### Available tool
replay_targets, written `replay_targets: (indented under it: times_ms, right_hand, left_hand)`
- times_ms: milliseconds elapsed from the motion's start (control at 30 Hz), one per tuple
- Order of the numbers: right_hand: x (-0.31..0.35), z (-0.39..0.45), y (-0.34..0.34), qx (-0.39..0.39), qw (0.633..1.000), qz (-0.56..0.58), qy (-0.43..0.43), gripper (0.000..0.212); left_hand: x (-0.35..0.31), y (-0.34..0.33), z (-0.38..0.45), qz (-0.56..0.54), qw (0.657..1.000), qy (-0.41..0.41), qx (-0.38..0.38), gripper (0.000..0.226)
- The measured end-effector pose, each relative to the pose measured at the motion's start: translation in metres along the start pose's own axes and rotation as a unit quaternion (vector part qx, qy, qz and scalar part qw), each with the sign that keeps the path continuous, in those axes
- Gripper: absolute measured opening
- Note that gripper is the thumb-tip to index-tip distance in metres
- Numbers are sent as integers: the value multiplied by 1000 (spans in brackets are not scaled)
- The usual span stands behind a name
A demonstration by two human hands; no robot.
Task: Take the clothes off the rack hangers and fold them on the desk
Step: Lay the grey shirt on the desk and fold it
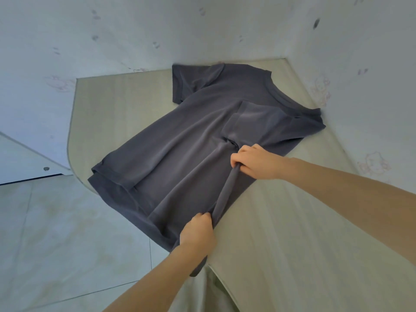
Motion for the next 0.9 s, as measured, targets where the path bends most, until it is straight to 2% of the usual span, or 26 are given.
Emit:
replay_targets:
  times_ms: [100, 200, 300, 400, 567, 667, 767, 833, 900]
  right_hand:
    - [-2, 14, 2, 23, 1000, -7, -14, 15]
    - [-3, 30, 5, 29, 1000, -6, -9, 24]
    - [-6, 41, 6, 87, 994, -66, 0, 29]
    - [-4, 50, 3, 130, 978, -157, 41, 21]
    - [3, 73, -5, 94, 975, -182, 86, 17]
    - [-3, 83, -9, 121, 965, -228, 45, 29]
    - [-10, 88, -11, 156, 958, -239, -7, 37]
    - [-13, 90, -12, 166, 955, -244, -25, 37]
    - [-16, 92, -13, 161, 957, -237, -44, 36]
  left_hand:
    - [37, 27, -1, -26, 998, 41, 34, 6]
    - [72, 63, 3, -46, 996, 50, 51, 16]
    - [100, 92, 6, -45, 995, 50, 68, 28]
    - [124, 105, 9, -38, 996, 47, 63, 23]
    - [152, 117, 9, 55, 997, 48, 38, 12]
    - [168, 114, 8, 121, 988, 69, 67, 6]
    - [188, 109, 11, 123, 984, 88, 89, 23]
    - [193, 117, 12, 103, 989, 99, 45, 21]
    - [199, 127, 16, 39, 991, 125, -33, 26]
Point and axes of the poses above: each hand's wrist, its own z-axis towards the middle knuckle, its own y-axis out of the back of the hand, x = y × z, the point moved 3 cm from there along z, towards the middle knuckle, and after that the axes turned 2 degrees about -y, right-handed, at the moved point
